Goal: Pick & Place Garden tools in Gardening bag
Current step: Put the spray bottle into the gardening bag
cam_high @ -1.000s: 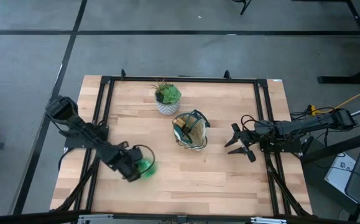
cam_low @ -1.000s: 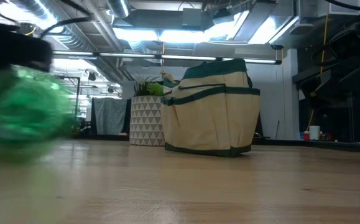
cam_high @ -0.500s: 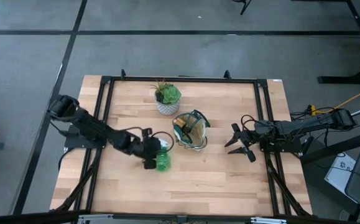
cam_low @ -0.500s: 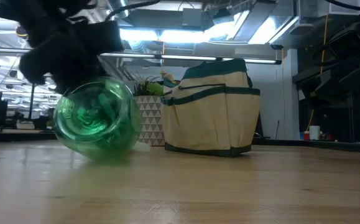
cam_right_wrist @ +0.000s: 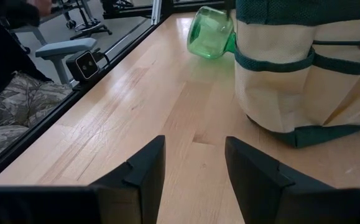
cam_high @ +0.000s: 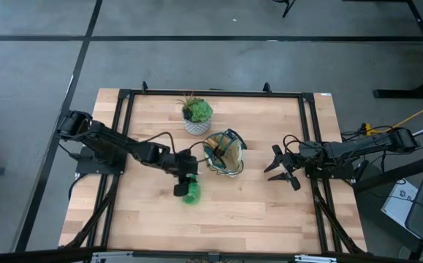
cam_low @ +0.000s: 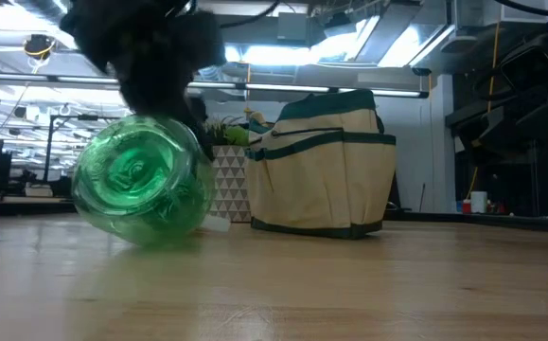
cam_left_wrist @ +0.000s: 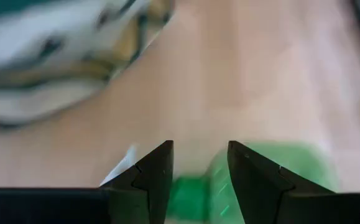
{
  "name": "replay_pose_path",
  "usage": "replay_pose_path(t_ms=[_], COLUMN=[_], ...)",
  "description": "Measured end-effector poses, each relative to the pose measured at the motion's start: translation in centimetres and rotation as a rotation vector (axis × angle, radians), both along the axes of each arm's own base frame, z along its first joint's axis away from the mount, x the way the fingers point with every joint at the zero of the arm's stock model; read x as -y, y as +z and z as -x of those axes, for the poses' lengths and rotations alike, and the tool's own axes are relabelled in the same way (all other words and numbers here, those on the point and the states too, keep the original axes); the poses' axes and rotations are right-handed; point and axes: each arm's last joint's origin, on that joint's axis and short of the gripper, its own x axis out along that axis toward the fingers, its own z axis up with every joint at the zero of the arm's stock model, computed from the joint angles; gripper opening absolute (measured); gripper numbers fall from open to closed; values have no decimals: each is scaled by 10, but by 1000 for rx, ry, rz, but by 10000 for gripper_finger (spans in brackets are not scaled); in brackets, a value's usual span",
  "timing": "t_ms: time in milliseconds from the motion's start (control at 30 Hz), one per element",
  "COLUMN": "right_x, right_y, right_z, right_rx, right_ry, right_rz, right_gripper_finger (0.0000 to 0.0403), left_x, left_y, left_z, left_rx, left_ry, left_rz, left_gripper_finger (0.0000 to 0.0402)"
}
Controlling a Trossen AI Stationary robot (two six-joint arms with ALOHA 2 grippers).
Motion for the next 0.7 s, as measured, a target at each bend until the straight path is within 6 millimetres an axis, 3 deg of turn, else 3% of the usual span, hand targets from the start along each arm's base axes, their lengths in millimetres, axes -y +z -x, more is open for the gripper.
replay_pose_path(t_ms=[267,500,700], right_x=[0,0,0], right_y=[0,0,0], right_z=[0,0,0], right_rx=[0,0,-1], right_ry=[0,0,0], right_rz=[0,0,0], right_gripper_finger=[169,169,169], left_x=[13,42,63], left_y=[21,15,-3], left_z=[-14,-6,9], left_rx=[246,192,0], left_ry=[-117,-199,-198], left_rz=[138,179,213], left_gripper_finger=[148,148,148])
